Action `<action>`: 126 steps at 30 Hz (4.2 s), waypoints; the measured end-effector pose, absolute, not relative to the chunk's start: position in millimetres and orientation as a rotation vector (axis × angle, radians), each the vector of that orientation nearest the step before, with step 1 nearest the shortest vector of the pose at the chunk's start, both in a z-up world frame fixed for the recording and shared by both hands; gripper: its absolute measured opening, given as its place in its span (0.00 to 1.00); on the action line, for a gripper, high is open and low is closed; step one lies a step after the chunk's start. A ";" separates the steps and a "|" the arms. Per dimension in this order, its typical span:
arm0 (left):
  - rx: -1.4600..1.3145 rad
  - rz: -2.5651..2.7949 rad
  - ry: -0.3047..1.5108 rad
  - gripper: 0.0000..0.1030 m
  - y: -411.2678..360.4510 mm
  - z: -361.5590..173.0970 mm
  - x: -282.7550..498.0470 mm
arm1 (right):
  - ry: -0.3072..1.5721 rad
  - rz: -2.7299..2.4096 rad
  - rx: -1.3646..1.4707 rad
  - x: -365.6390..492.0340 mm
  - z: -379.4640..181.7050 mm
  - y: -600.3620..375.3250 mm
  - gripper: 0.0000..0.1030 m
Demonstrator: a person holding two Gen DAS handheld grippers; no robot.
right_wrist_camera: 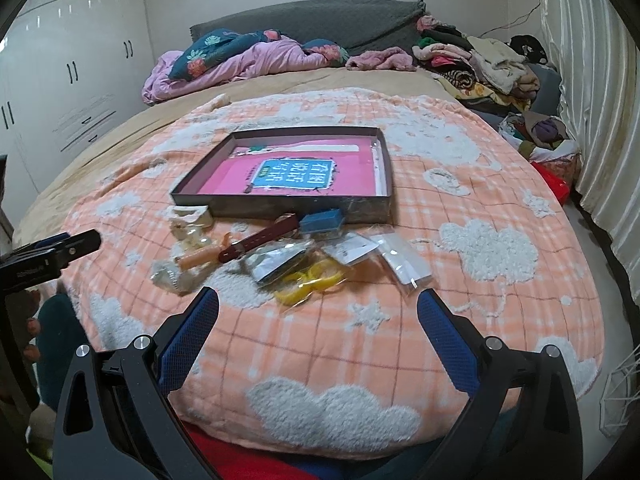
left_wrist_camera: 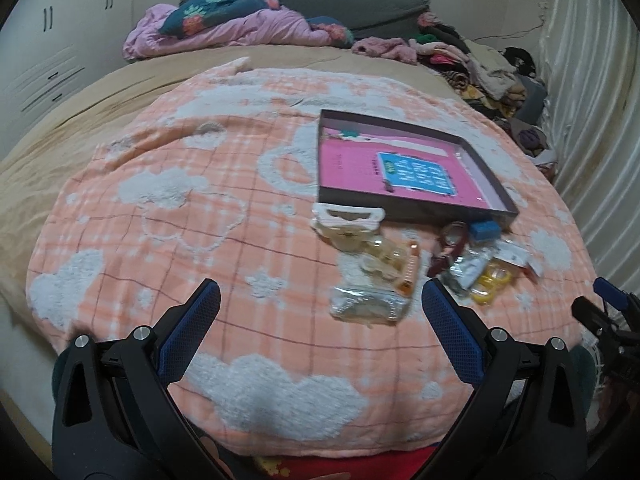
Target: Organize jewelry
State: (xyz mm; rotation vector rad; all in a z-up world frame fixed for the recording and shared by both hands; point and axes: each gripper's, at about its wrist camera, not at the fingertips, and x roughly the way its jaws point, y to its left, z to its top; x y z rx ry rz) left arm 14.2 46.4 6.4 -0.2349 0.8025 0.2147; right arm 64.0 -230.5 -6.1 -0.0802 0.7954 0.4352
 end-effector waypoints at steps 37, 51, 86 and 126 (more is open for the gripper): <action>-0.127 0.011 0.968 0.60 21.1 -83.5 72.2 | 0.952 0.384 -0.235 191.5 -107.2 -262.4 0.67; -0.191 0.124 0.881 0.60 79.2 -38.3 76.0 | 0.859 0.321 -0.099 189.3 -65.7 -297.6 0.39; -0.151 0.061 0.851 0.72 59.0 -20.3 208.2 | 0.851 0.455 -0.052 262.1 -39.8 -200.9 0.59; -0.162 0.143 0.706 0.91 75.2 28.7 102.8 | 0.729 0.444 0.013 155.6 17.2 -259.8 0.79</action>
